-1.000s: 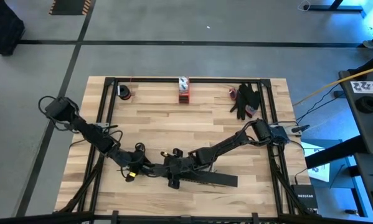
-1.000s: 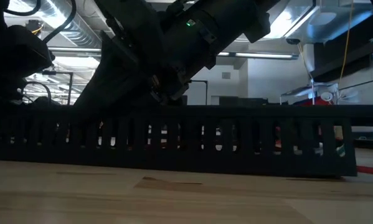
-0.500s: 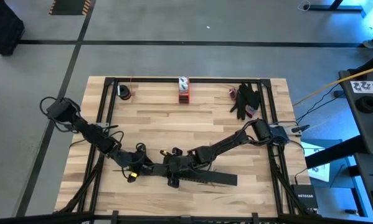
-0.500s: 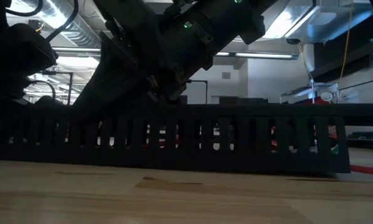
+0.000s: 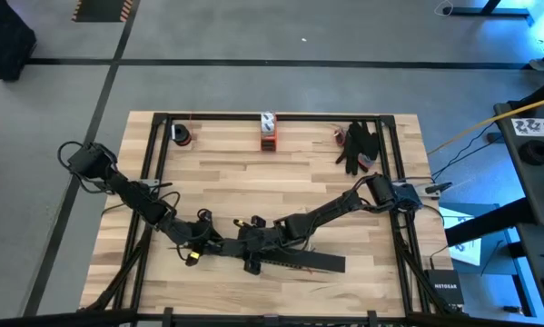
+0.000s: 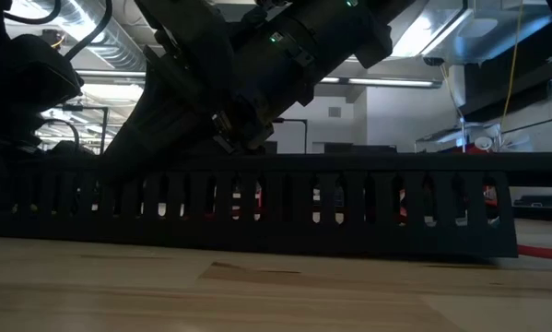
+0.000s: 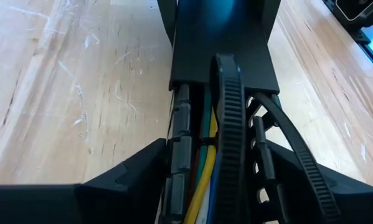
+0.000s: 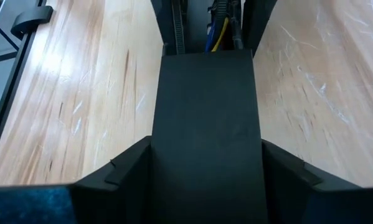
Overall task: Ziptie cables
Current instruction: Insert the black cover of the black cable duct
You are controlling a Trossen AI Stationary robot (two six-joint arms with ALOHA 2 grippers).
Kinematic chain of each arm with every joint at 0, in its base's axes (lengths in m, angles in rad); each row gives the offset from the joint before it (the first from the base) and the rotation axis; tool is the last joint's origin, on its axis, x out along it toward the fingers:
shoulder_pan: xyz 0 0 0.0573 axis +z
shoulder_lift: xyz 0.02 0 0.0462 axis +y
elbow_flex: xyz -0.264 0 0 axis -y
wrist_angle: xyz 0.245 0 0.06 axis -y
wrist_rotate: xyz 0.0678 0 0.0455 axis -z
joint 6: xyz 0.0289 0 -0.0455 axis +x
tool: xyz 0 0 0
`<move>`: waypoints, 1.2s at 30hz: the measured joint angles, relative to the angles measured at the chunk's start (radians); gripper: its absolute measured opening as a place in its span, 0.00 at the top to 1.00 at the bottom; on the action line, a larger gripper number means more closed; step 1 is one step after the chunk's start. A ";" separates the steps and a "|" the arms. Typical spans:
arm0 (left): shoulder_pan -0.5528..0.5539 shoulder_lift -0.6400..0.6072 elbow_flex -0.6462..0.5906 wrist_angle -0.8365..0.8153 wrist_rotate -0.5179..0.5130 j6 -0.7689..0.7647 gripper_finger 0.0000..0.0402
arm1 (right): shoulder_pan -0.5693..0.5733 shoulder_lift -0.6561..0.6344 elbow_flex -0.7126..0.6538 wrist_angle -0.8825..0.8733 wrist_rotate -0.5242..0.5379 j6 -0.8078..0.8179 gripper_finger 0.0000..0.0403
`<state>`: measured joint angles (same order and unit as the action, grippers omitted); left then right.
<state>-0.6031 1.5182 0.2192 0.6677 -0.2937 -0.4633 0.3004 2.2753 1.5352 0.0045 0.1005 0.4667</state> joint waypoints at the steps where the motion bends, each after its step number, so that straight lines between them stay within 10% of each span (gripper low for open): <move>1: -0.003 0.004 0.000 0.008 -0.001 -0.001 0.43 | 0.000 0.000 0.000 -0.002 0.000 0.000 0.43; 26: -0.011 0.013 0.012 0.024 -0.009 0.053 0.33 | 0.001 -0.001 0.003 -0.023 0.001 0.019 0.43; 36: -0.008 -0.176 0.027 -0.133 0.016 0.031 0.32 | -0.003 0.003 0.006 -0.008 0.007 0.014 0.43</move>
<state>-0.6114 1.3426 0.2466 0.5344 -0.2779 -0.4327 0.2977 2.2783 1.5414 -0.0035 0.1075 0.4804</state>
